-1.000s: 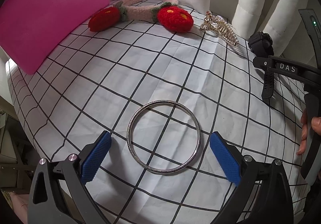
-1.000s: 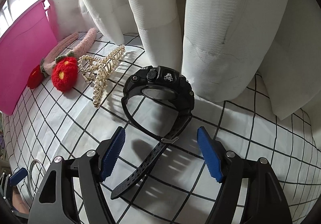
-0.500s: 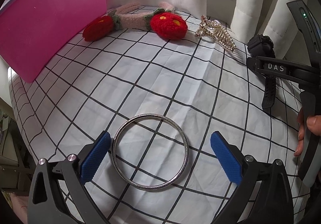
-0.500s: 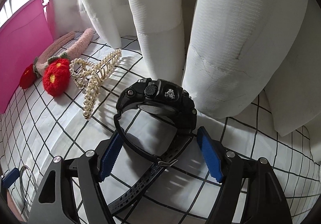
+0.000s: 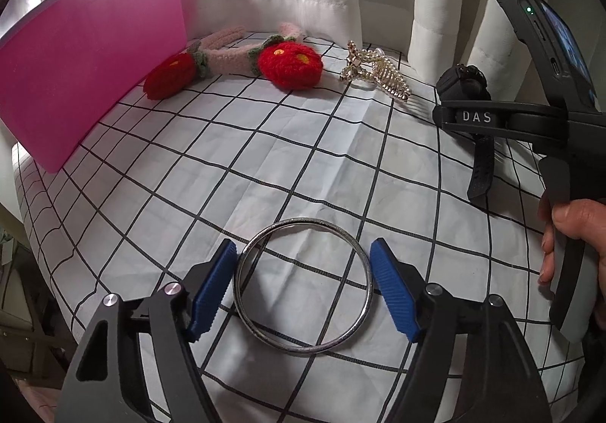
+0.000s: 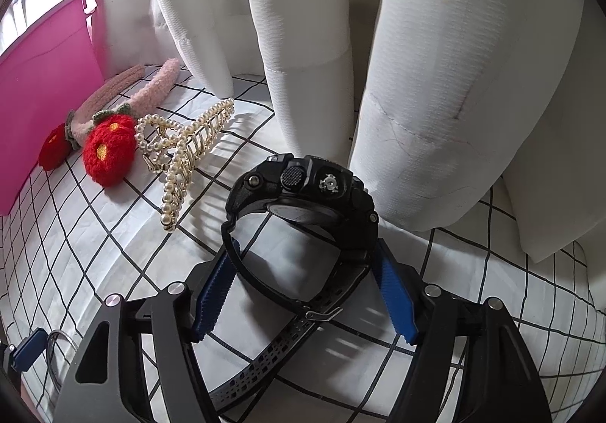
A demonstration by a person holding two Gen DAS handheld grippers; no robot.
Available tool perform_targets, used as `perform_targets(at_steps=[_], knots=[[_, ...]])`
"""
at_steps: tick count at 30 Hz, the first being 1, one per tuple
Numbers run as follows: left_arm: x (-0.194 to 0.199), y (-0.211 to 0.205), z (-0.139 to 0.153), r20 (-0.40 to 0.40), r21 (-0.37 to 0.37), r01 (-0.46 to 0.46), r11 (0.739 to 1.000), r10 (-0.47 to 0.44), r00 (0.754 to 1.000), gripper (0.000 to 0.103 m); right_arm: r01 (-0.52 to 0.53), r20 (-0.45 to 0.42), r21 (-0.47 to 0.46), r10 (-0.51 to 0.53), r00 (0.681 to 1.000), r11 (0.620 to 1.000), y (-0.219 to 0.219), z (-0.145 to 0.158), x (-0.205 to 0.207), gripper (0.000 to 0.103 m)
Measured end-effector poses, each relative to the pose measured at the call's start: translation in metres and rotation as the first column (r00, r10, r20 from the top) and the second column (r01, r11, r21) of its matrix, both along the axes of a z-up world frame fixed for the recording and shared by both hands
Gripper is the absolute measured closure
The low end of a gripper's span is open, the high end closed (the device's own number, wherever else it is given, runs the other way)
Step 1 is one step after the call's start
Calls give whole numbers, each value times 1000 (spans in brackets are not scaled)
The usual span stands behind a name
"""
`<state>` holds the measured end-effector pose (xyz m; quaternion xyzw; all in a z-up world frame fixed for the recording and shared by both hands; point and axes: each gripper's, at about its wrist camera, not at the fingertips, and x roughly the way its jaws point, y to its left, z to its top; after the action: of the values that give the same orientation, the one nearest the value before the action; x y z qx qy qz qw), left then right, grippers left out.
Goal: Organize jewelry
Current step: 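Grasp the black watch with the right tool while the left tool grasps the silver bangle, then carry the watch and bangle into the pink tub and open both tools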
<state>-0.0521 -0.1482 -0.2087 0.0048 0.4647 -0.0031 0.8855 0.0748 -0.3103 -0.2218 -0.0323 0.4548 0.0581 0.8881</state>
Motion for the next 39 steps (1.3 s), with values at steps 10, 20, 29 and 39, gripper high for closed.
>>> perform_targets(at_steps=[10, 20, 29, 39], knots=[[-2, 12, 6, 2, -25, -6, 1000, 6, 1000, 34, 9, 8, 9, -9, 1000, 1000, 1, 2, -13, 42], [5, 29, 33, 64, -41, -10, 999, 13, 998, 34, 14, -18, 53, -13, 1000, 998, -2, 9, -36, 42], [14, 50, 63, 103, -38, -2, 999, 6, 995, 34, 47, -12, 79, -46, 999, 996, -5, 29, -61, 42], [24, 79, 110, 182, -35, 24, 999, -17, 983, 34, 73, 20, 92, -76, 997, 993, 2, 68, -80, 42]])
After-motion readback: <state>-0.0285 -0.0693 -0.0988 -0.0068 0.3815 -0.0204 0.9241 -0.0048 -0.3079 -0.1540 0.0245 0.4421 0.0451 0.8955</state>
